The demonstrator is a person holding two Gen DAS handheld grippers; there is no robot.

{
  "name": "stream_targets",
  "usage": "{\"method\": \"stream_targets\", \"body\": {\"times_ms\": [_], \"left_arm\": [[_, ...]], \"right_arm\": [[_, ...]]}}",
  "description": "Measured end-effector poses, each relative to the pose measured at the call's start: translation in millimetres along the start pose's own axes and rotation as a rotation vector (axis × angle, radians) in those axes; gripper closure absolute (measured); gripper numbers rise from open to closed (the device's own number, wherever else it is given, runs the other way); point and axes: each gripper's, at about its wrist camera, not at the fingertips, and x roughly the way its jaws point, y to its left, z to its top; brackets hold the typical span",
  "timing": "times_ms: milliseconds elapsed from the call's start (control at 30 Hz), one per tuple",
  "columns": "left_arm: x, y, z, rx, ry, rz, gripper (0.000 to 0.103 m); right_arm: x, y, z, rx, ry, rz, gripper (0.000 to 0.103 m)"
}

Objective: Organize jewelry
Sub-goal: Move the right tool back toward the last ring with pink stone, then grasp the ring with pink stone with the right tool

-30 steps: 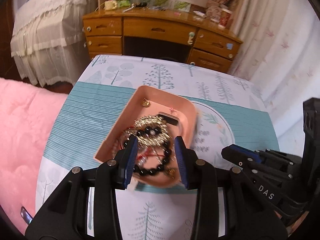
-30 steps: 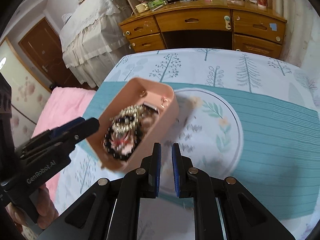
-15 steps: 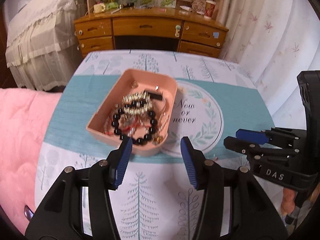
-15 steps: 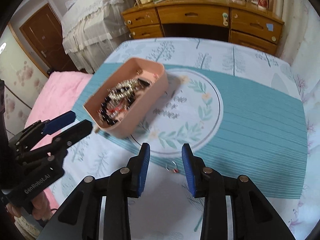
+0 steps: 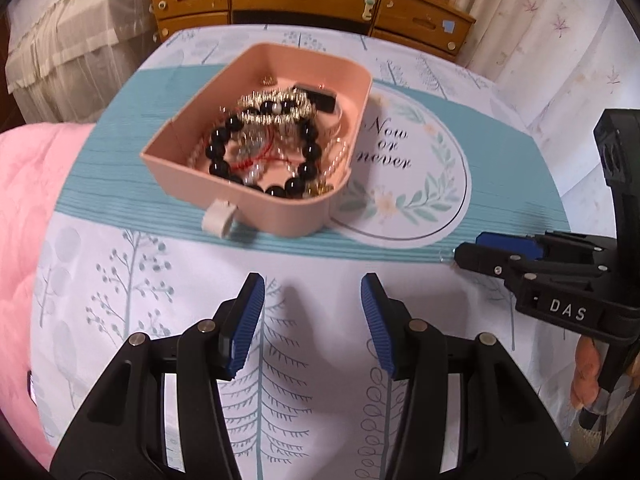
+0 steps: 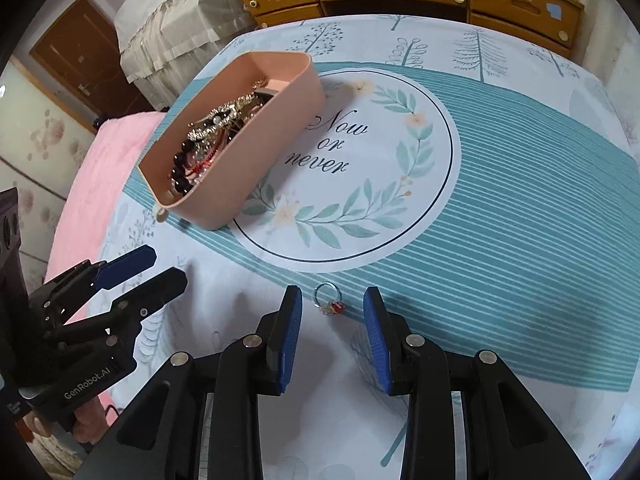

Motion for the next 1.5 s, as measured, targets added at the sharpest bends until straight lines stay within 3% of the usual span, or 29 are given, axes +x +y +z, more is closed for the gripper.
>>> {"method": "stream_targets", "body": {"times_ms": [300,633,733,1033,1333,1500], "left_arm": [[12.2,1.2,-4.7,-0.019,0.035,-0.006,0.056],[12.3,-2.0,-7.4,-0.015,0.038,-0.015,0.056],[13.0,-2.5,-7.9,-0.016,0.040,-0.018,0.056],[12.1,-1.7,-9.7,-0.020,0.035,-0.027,0.056],[-7.9,9.9,-5.7,-0.023,-0.015,-0.023,0.056],[-32.0,27.9,8.1,-0.028,-0.088,0.030,0.056]], "right_arm": [[10.5,9.6,-8.2,-0.105,-0.022,-0.018,0.070],[13.7,36.2,-25.8,-0.318,-0.068,-0.151,0.070],[13.4,39.0,-30.6,-0.352,-0.078,-0.154,0.070],[12.5,40.0,-34.6,-0.378,-0.106,-0.163,0.094],[1.0,47.3,-29.8,-0.349,-0.137,-0.171,0.095],[-29.5,60.0,-11.5,-0.302,-0.213,-0.142,0.095]]}}
